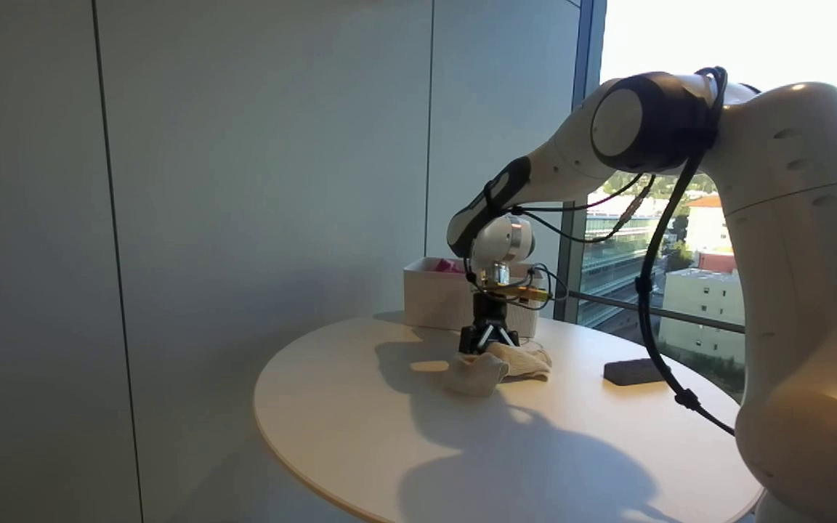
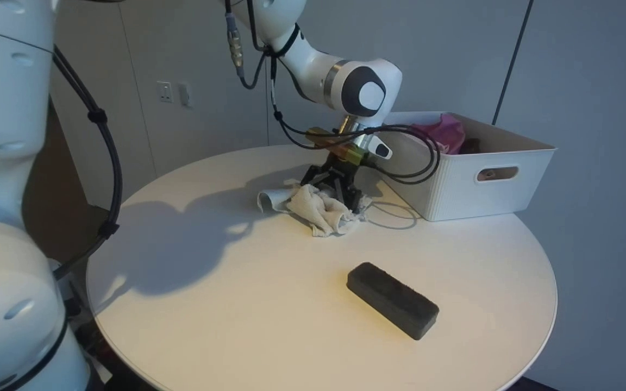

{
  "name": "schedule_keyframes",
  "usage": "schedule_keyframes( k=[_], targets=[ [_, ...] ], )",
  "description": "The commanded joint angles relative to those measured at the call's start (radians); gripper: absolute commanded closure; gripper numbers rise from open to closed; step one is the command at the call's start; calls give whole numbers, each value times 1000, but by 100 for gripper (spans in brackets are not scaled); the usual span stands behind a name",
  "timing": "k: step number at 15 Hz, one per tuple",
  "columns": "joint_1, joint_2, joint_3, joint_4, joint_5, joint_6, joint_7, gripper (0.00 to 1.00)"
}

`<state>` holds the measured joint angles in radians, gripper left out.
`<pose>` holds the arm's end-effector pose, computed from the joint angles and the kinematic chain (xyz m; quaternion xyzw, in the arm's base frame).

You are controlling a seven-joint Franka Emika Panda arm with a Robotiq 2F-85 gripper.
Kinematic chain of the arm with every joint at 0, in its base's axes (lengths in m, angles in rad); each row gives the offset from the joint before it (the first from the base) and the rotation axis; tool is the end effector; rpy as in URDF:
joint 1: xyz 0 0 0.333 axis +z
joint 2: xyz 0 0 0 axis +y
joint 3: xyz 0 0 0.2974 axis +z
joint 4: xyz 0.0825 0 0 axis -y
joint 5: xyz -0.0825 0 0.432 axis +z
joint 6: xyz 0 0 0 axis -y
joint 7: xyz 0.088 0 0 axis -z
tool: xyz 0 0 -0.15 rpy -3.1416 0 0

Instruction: Pick up the white cloth out of the basket and wipe the table with it

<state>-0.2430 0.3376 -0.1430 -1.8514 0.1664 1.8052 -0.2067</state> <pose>0.5663 -0.2076 0.2336 -0.9732 0.1224 0.1645 0.1044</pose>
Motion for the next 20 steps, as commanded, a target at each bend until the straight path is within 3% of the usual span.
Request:
schedule_keyframes(
  k=[1,5,7,12,16,18,20],
  targets=[
    [43,103,46,-1,-54,51,-55,84],
    [75,186,91,162,-96,-49,-70,86],
    [80,244,96,306,-124,-113,-62,85],
    [110,381,118,568,-138,-130,-28,87],
    [94,527,108,769,-106,-328,66,85],
    [64,543,92,804,-88,-393,121,85],
    [25,504,75,749,-53,-373,175,86]
  ],
)
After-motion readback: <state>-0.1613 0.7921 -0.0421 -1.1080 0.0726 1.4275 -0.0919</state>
